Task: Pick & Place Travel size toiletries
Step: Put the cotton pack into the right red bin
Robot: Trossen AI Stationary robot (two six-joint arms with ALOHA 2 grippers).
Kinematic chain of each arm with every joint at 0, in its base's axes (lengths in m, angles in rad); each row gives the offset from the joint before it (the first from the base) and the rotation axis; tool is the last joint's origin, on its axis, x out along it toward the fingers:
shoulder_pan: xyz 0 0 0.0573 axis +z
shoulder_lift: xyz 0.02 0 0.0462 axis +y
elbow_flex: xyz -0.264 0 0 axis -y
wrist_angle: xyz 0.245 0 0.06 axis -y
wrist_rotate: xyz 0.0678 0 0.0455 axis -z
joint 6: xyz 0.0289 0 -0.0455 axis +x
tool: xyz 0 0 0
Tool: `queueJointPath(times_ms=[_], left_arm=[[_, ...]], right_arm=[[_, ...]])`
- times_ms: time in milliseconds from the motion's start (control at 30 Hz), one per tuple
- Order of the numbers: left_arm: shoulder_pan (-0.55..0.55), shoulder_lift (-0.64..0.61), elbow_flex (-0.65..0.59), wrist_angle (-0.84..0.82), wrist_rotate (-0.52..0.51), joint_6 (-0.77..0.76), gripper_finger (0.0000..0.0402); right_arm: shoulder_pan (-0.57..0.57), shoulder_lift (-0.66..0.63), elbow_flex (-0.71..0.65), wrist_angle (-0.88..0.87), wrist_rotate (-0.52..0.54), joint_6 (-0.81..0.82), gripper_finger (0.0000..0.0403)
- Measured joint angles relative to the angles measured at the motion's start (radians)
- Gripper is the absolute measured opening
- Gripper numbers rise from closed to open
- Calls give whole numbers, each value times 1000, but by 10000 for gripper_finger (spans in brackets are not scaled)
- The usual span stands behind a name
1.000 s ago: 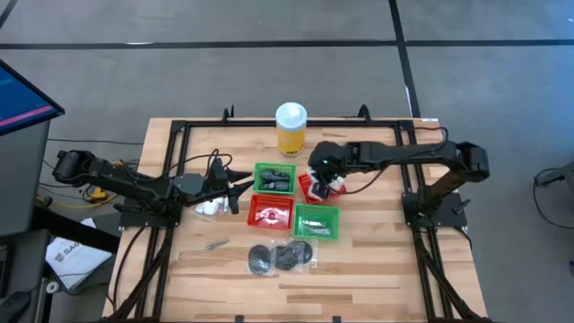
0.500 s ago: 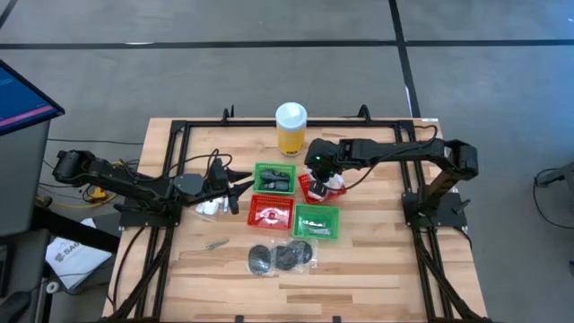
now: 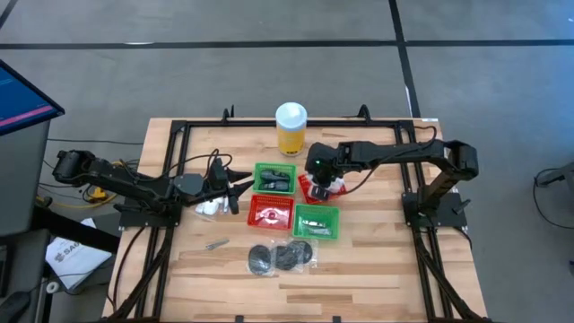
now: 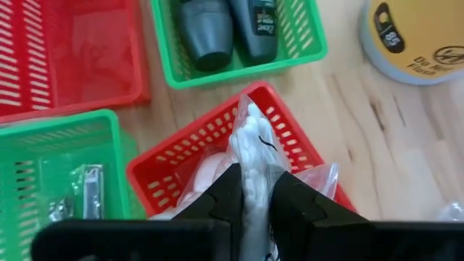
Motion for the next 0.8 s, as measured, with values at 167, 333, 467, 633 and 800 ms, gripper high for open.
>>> queueJointPath(times_ms=[167, 333, 467, 633, 800], left_arm=[[0, 0, 0, 0, 0, 0, 127], [0, 0, 0, 0, 0, 0, 127], [0, 0, 0, 0, 0, 0, 127], [0, 0, 0, 0, 0, 0, 127], [0, 0, 0, -1, 0, 0, 127]], right_arm=[[0, 0, -34, 24, -12, 3, 51], [2, 1, -39, 33, -13, 13, 52], [2, 18, -38, 41, -13, 8, 52], [2, 70, -37, 37, -21, -1, 53], [7, 98, -39, 38, -32, -23, 73]])
